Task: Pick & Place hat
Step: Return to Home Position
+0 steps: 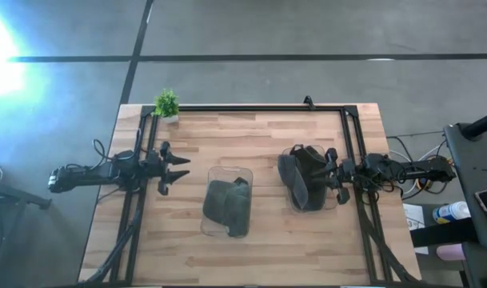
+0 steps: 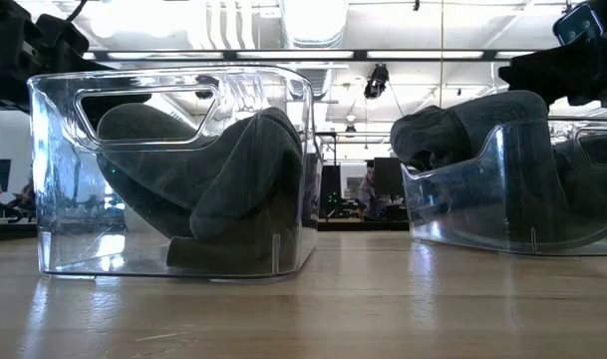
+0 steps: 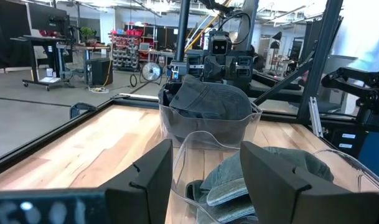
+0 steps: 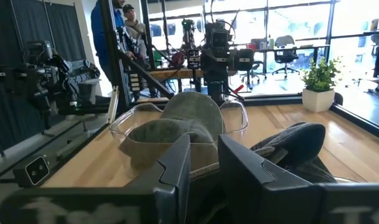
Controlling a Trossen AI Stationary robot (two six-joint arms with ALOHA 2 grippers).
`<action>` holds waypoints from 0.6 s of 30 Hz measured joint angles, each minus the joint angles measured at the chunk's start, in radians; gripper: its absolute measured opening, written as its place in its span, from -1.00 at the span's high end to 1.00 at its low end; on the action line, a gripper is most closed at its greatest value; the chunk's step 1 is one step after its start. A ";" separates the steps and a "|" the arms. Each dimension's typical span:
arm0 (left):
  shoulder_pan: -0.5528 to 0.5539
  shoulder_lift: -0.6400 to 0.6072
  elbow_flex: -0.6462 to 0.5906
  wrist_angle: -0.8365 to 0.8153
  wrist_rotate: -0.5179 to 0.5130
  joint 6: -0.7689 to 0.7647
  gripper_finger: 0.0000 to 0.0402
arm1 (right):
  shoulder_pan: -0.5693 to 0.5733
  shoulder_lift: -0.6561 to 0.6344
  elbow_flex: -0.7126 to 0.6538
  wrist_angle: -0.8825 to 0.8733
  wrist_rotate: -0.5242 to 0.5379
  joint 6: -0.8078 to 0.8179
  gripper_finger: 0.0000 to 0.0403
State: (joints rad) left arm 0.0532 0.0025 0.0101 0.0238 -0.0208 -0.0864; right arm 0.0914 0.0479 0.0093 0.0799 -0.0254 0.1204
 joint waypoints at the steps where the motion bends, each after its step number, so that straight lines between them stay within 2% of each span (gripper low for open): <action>1: 0.000 0.000 0.000 0.000 0.000 0.000 0.10 | 0.000 0.000 0.000 0.000 0.000 0.000 0.61; 9: 0.000 0.000 0.000 -0.001 0.000 0.000 0.10 | 0.000 0.000 0.000 0.000 0.000 0.000 0.66; 18: 0.000 0.000 0.001 -0.002 0.000 0.000 0.10 | 0.000 0.000 0.000 0.000 0.000 0.000 0.61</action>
State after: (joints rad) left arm 0.0532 0.0025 0.0107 0.0223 -0.0208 -0.0860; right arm 0.0914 0.0479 0.0093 0.0795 -0.0255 0.1204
